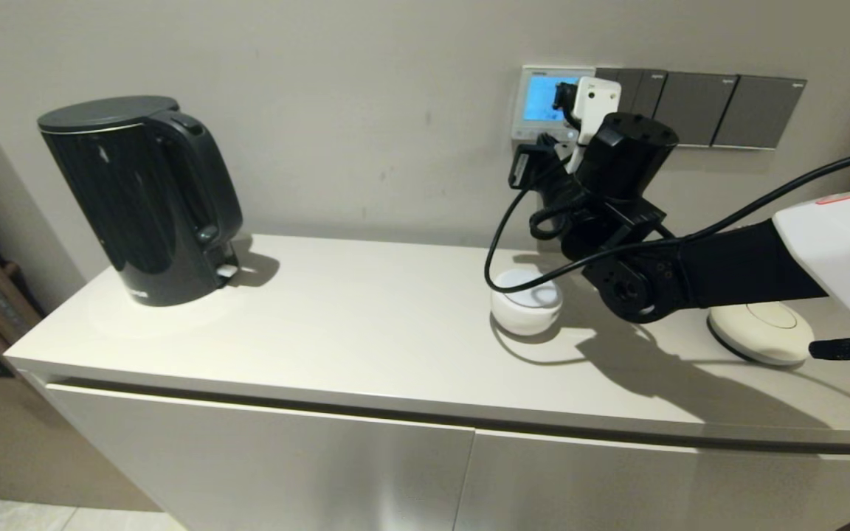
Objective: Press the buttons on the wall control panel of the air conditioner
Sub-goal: Press the temperature decrease button
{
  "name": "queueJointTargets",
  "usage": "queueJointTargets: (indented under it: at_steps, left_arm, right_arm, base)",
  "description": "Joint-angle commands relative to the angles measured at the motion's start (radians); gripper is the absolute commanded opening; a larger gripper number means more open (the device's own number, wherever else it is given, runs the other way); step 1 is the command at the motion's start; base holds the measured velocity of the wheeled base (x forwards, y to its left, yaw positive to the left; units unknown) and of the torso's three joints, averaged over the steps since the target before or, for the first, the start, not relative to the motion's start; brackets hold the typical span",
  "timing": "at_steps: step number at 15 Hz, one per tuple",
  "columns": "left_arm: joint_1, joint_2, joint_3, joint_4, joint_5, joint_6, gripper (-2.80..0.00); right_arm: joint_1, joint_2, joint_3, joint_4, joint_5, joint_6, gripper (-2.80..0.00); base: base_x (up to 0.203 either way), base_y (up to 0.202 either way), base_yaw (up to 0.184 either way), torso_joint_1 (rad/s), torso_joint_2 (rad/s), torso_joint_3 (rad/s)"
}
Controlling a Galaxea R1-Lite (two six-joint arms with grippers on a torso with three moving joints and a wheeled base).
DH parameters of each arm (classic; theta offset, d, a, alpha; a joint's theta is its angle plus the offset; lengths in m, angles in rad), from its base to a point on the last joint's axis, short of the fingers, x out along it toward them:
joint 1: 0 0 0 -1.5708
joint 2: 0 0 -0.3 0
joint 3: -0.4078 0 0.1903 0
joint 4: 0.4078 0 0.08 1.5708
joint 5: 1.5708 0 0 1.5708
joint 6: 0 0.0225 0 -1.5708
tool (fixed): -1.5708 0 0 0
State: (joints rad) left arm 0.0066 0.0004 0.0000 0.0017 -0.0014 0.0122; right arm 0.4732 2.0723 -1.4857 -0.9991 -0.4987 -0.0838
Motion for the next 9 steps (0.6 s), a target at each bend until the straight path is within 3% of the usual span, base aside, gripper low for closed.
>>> queueJointTargets:
  at_steps: [1,9]
  left_arm:
    - [0.0,0.0,0.0,0.0,0.0,0.0,-2.8]
    - [0.001,0.0,0.0,0.0,0.0,0.0,-2.8]
  right_arm:
    - [0.001,-0.007,0.008,-0.006,-0.003,-0.001,-2.8]
    - [0.02,-0.208,0.106,-0.007,-0.003,-0.001,-2.8]
  base:
    - [0.0,0.0,0.0,0.0,0.0,0.0]
    - [0.0,0.0,0.0,0.0,0.0,0.0]
